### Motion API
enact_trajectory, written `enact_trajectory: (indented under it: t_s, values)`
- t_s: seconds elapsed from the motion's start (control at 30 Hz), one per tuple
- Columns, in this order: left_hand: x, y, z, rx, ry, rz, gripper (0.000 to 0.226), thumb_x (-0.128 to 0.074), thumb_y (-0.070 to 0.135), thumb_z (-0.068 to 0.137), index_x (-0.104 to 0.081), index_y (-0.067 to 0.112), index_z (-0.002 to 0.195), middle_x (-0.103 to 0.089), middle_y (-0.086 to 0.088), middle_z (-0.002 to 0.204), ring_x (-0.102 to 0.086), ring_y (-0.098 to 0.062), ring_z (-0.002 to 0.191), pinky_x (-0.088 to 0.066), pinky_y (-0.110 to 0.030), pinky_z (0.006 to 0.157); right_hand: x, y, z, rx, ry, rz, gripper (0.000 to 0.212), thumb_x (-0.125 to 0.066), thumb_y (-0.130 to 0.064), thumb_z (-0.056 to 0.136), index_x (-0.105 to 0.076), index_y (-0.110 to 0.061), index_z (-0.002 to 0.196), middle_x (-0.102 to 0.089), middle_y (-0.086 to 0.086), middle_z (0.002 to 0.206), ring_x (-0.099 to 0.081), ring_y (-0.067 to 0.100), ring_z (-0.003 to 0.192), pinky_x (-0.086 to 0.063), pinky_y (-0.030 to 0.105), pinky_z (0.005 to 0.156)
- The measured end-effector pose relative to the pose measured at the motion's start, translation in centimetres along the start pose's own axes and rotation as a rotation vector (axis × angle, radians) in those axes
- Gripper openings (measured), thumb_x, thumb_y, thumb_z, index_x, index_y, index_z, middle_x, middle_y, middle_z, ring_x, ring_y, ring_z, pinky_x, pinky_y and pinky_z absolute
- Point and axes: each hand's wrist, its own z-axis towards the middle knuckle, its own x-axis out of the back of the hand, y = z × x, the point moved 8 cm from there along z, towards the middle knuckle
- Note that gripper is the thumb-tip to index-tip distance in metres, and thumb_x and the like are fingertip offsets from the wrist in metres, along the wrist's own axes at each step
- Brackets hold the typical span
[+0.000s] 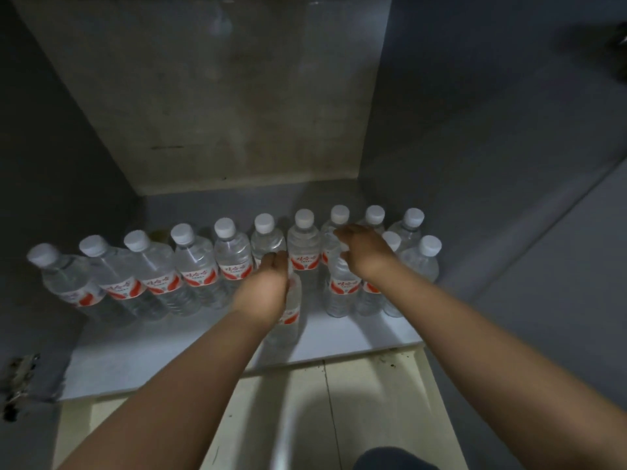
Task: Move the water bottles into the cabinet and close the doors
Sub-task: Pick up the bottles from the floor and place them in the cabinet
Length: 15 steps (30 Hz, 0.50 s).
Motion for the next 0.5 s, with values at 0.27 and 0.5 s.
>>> enact_trajectory:
  t_s: [0.27,0.5]
  values:
    - [-0.8,4.2,3.8,0.038,0.006,-0.041,0.045,-0.032,0.016,0.102,-0.020,0.002,0.143,-0.038,-0.021,0.140,-0.054,-0.035,0.118,-0.045,-0.041,0.093,-1.1,0.4,-0.3,0.063,0.077,0.115,0.059,-0.037,-0.007,0.100,-0.007,-0.014,0.150,0.001,0.003,0.161,-0.007,0.016,0.148,-0.007,0.019,0.116]
    - [-0.7,3.9,4.6,0.061,0.020,-0.118,0.050,-0.036,0.024,0.101,-0.021,0.006,0.145,-0.035,-0.017,0.147,-0.049,-0.031,0.126,-0.043,-0.038,0.100,-1.5,0.8,-0.3,0.104,0.090,0.166,0.058,-0.035,-0.005,0.100,-0.007,-0.015,0.150,0.002,0.002,0.161,-0.003,0.015,0.148,-0.007,0.018,0.118]
